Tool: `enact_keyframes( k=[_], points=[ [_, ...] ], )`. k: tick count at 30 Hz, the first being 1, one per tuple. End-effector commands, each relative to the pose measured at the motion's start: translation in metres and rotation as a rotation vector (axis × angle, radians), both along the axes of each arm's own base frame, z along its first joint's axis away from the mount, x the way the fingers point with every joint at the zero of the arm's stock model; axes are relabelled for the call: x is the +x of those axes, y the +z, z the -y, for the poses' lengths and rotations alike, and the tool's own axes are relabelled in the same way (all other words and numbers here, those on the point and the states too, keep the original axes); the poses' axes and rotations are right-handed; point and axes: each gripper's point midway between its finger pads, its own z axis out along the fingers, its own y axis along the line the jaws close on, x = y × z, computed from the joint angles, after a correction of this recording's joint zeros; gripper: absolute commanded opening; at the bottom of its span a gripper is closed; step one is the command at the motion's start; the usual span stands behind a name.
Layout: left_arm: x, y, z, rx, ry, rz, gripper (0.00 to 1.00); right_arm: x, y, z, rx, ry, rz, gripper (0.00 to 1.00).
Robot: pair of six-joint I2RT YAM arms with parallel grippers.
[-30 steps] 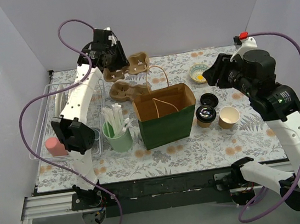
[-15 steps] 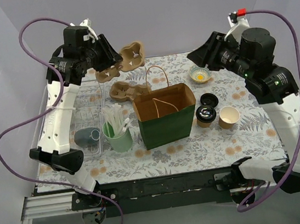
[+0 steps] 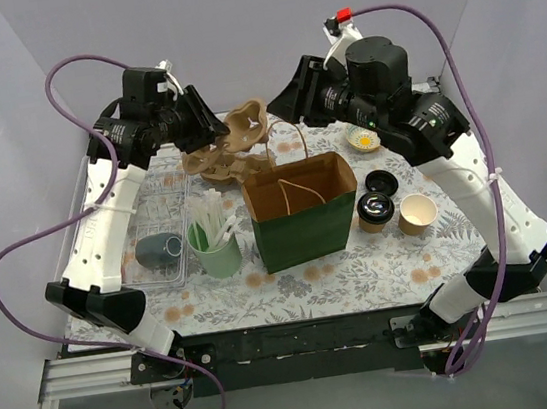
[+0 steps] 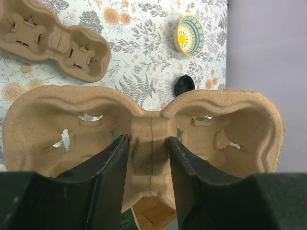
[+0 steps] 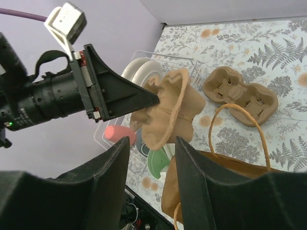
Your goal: Pack the takeout coffee
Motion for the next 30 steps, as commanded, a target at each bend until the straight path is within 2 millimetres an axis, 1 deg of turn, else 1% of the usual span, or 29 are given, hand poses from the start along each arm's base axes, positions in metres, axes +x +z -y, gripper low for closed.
enact_keyframes(
  k=[1,5,8,10,11,12,17,19,22,25,26,27,29,30],
  points=[
    [-0.023,0.033,-0.004,-0.044,-0.006,0.074,0.24,0.001,0.005,0.006,-0.011,-0.097,-0.006,0.50],
    [-0.026,0.034,-0.002,-0.054,-0.023,0.070,0.24,0.002,-0.005,-0.001,-0.031,-0.099,-0.009,0.50],
    [-0.028,0.035,0.001,-0.076,-0.031,0.068,0.24,0.002,0.001,-0.009,-0.001,-0.075,0.009,0.50],
    [-0.029,0.036,0.002,-0.087,-0.034,0.072,0.24,0.006,-0.004,-0.013,-0.013,-0.075,-0.002,0.50],
    [-0.028,0.034,0.002,-0.088,-0.032,0.069,0.23,0.006,-0.002,-0.014,-0.011,-0.075,0.000,0.50],
    [-0.028,0.033,0.002,-0.089,-0.033,0.069,0.23,0.009,-0.008,-0.016,-0.025,-0.078,-0.012,0.50],
    [-0.031,0.034,0.002,-0.091,-0.039,0.067,0.23,0.016,-0.019,-0.022,-0.050,-0.084,-0.024,0.50],
    [-0.031,0.034,0.002,-0.090,-0.038,0.069,0.22,0.018,-0.014,-0.026,-0.035,-0.073,-0.001,0.49],
    [-0.033,0.032,0.001,-0.087,-0.034,0.067,0.22,0.021,-0.012,-0.031,-0.030,-0.065,0.005,0.43],
    [-0.034,0.034,-0.001,-0.090,-0.030,0.073,0.22,0.022,-0.019,-0.032,-0.045,-0.065,-0.017,0.31],
    [-0.034,0.034,-0.001,-0.088,-0.029,0.073,0.22,0.021,-0.020,-0.032,-0.044,-0.061,-0.020,0.21],
    [-0.034,0.034,-0.001,-0.088,-0.029,0.071,0.22,0.021,-0.023,-0.033,-0.044,-0.059,-0.020,0.14],
    [-0.035,0.035,-0.002,-0.087,-0.028,0.072,0.22,0.019,-0.017,-0.030,-0.028,-0.059,-0.006,0.01],
    [-0.037,0.037,-0.002,-0.089,-0.028,0.077,0.22,0.019,-0.012,-0.029,-0.015,-0.062,0.007,0.01]
  ],
)
